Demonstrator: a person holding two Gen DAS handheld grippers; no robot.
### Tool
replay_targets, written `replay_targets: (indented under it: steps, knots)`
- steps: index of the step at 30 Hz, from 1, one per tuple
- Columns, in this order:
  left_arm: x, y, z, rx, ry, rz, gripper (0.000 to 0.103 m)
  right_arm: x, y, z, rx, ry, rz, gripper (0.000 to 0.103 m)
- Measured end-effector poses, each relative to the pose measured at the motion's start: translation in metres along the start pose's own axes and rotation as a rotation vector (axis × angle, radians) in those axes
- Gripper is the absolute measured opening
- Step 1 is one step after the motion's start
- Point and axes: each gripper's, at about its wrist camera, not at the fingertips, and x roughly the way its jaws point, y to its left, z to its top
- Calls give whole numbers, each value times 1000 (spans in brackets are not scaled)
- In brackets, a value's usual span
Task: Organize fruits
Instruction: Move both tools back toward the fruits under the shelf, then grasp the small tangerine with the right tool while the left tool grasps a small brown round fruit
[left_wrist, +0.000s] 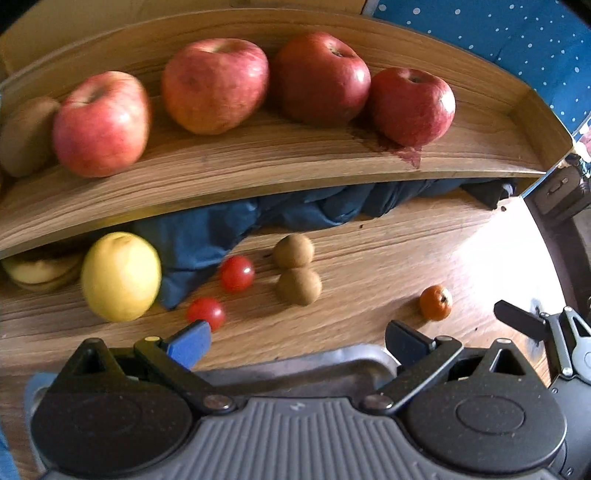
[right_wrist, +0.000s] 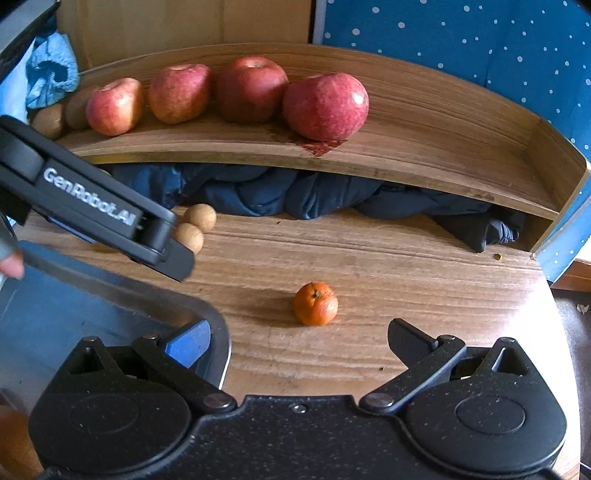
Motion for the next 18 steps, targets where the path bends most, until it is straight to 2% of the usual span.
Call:
replay_targets:
  steps: [6,8,9,15,17,18]
  knots:
    - [13,-4,9,-12,10,-53,102,10,-2,6,16,8,0,93]
    - [16,-4,10,-14,10,-66,102,13,-2,6,18,12,-2,86]
    - [17,-4,10,-14,7,-71,102,14,-1,7,19,14,-3,86]
    - [20,-6,10,-16,-15,-84,91,18,-1,7,31,19,-6,76]
    - [23,-8,10,-18,-16,-94,87,19,-2,7,35,23,-11,69]
    - [25,-9,11,-14,-53,-104,86,20,-2,7,38,24,-12,67]
